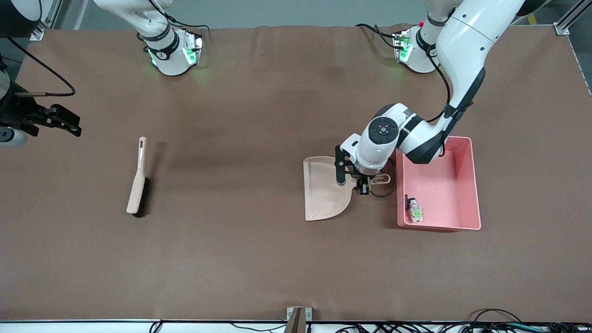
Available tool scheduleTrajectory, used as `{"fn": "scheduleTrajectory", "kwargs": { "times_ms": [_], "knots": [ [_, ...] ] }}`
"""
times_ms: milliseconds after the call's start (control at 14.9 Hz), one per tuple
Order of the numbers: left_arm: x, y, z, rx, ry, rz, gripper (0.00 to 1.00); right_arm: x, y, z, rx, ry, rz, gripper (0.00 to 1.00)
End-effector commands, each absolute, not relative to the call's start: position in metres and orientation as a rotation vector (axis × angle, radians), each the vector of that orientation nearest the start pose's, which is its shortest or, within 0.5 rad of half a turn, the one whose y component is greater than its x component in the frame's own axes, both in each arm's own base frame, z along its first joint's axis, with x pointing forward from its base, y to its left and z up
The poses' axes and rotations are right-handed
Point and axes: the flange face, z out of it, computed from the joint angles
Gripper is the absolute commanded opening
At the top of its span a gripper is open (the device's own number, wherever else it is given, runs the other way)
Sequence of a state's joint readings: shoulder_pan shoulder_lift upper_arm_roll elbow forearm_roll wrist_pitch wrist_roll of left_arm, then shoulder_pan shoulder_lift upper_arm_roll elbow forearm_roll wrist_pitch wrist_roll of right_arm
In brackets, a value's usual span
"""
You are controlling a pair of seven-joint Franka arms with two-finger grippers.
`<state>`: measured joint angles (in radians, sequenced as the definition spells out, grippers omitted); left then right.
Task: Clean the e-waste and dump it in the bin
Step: 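Move the dustpan with the left gripper back beside the bin, then lower the dustpan onto the table and open the left gripper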
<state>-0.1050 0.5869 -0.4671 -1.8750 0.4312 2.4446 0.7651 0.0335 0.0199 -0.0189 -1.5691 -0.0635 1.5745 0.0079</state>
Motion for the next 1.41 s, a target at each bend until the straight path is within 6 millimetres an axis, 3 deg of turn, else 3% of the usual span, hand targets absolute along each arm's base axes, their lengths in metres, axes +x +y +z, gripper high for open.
{"fn": "scheduleTrajectory", "kwargs": {
  "times_ms": [0, 404, 538, 1010, 1077, 1144, 1212, 1279, 1346],
  "knots": [
    [0.546, -0.34, 0.225, -2.126, 2.227, -0.124, 0.03, 0.553, 0.002, 0.618, -3.227, 0.003, 0.004, 1.0],
    [0.546, -0.342, 0.223, -2.08, 2.253, -0.125, 0.08, 0.553, -0.009, 0.62, -3.224, 0.035, 0.006, 1.0],
    [0.544, -0.345, 0.219, -2.077, 2.261, -0.121, 0.09, 0.553, -0.029, 0.62, -3.213, 0.077, 0.004, 1.0],
    [0.546, -0.355, 0.219, -2.007, 2.296, -0.137, 0.13, 0.553, -0.024, 0.62, -3.21, 0.065, 0.006, 1.0],
    [0.546, -0.355, 0.219, -2.011, 2.294, -0.136, 0.18, 0.553, -0.025, 0.619, -3.21, 0.068, 0.011, 1.0],
    [0.546, -0.355, 0.219, -2.018, 2.29, -0.136, 0.29, 0.553, -0.025, 0.619, -3.21, 0.068, 0.013, 1.0],
    [0.546, -0.354, 0.218, -2.038, 2.276, -0.136, 0.55, 0.553, -0.023, 0.619, -3.208, 0.063, 0.013, 1.0],
    [0.548, -0.353, 0.218, -2.056, 2.267, -0.135, 1.0, 0.553, -0.022, 0.618, -3.208, 0.063, 0.018, 1.0],
    [0.551, -0.353, 0.224, -2.065, 2.253, -0.146, 1.0, 0.553, -0.024, 0.619, -3.208, 0.065, 0.016, 1.0]
  ]
}}
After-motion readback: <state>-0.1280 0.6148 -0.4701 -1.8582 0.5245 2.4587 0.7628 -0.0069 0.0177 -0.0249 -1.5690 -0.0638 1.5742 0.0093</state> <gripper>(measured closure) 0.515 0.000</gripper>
